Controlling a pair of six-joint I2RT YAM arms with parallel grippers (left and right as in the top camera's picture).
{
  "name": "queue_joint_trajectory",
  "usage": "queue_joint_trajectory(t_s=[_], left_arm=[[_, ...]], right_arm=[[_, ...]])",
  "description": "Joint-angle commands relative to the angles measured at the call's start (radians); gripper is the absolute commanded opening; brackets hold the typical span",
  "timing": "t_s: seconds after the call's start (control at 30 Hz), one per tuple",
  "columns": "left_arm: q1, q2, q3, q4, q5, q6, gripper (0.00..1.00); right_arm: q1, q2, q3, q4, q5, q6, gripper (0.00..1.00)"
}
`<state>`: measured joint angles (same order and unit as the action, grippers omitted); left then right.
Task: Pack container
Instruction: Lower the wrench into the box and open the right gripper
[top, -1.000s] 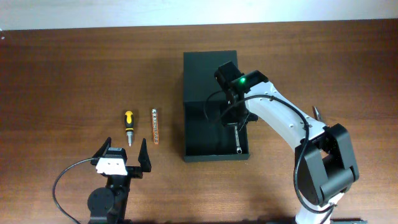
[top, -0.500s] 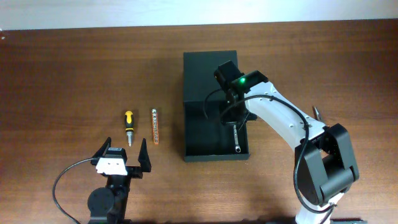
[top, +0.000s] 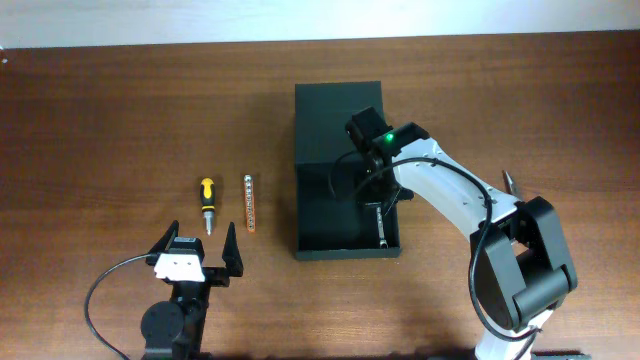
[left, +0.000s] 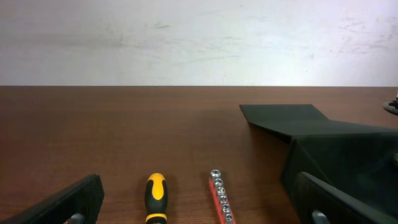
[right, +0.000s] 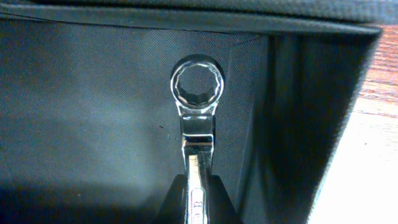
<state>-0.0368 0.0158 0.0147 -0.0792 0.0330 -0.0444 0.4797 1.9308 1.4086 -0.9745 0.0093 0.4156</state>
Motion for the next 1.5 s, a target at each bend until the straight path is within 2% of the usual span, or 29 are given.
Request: queue_joint_trajectory(t_s=[0.0, 1.2, 1.27, 1.47], left_arm=[[0.007, -0.004, -0.006, -0.002, -0.004, 0.019, 0.99], [0.007, -0.004, -0.006, -0.002, -0.004, 0.019, 0.99], [0.007, -0.004, -0.006, -0.002, -0.004, 0.019, 0.99], [0.007, -0.004, -0.006, -0.002, -0.004, 0.019, 0.99]], right_arm=[[0.006, -0.01, -0.006, 0.004, -0.002, 0.005, 0.04], [0.006, 0.055, -0.008, 0.029, 0.002, 0.004, 0.05], [0.005, 0.055, -0.008, 0.028, 0.002, 0.004, 0.11], [0.005, 0.055, -0.008, 0.024, 0.002, 0.003, 0.2]])
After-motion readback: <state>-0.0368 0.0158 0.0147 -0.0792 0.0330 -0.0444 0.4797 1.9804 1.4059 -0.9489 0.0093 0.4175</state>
